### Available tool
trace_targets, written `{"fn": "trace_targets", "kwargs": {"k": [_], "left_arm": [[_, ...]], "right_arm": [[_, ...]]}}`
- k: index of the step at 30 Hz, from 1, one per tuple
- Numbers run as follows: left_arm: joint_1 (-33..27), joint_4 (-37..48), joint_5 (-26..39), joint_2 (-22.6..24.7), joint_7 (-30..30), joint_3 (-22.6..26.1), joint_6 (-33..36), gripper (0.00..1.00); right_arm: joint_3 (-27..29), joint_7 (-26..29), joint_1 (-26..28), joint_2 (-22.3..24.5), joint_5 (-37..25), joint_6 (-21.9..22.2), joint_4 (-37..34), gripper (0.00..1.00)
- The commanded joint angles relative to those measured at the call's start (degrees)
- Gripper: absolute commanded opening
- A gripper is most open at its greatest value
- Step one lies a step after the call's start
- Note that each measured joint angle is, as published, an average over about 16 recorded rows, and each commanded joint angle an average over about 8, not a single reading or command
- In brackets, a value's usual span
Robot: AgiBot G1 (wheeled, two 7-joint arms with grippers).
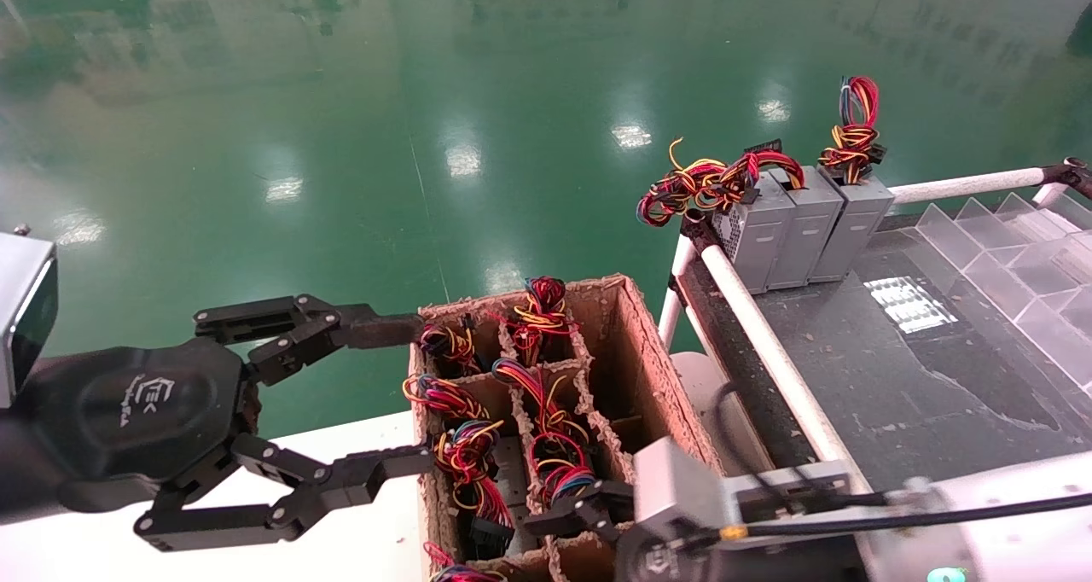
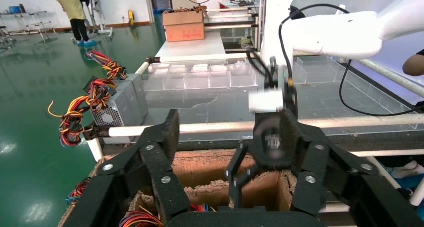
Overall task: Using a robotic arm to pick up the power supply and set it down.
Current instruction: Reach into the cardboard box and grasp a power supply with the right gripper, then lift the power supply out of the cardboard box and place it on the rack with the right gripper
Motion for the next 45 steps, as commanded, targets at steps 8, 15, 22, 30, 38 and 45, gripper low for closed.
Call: {"fn": "trace_targets", "kwargs": {"k": [8,15,22,30,38,45], "left_arm": [[0.0,0.0,0.0,0.0,0.0,0.0,0.0,1.0],[0.0,0.0,0.0,0.0,0.0,0.0,0.0,1.0],[0.0,0.0,0.0,0.0,0.0,0.0,0.0,1.0],[0.0,0.0,0.0,0.0,0.0,0.0,0.0,1.0],[0.0,0.0,0.0,0.0,0.0,0.0,0.0,1.0],[0.0,0.0,0.0,0.0,0.0,0.0,0.0,1.0]], "right_arm": [[-1.5,-1.2,-0.5,-3.3,-4.0,4.0,1.6,0.0],[-1.8,-1.1,-1.2,-4.3,-5.6,6.5,3.2,0.0],[-2.1,-1.0,-1.7,-4.7,-6.6,7.7,3.5,0.0],[-2.0,-1.3,-2.1,-4.6,-6.4,7.8,3.6,0.0],[-1.6,-2.1,-2.4,-4.7,-5.5,7.4,2.8,0.0],[1.4,-4.4,-3.7,-3.1,-0.2,6.6,2.5,0.0]]}}
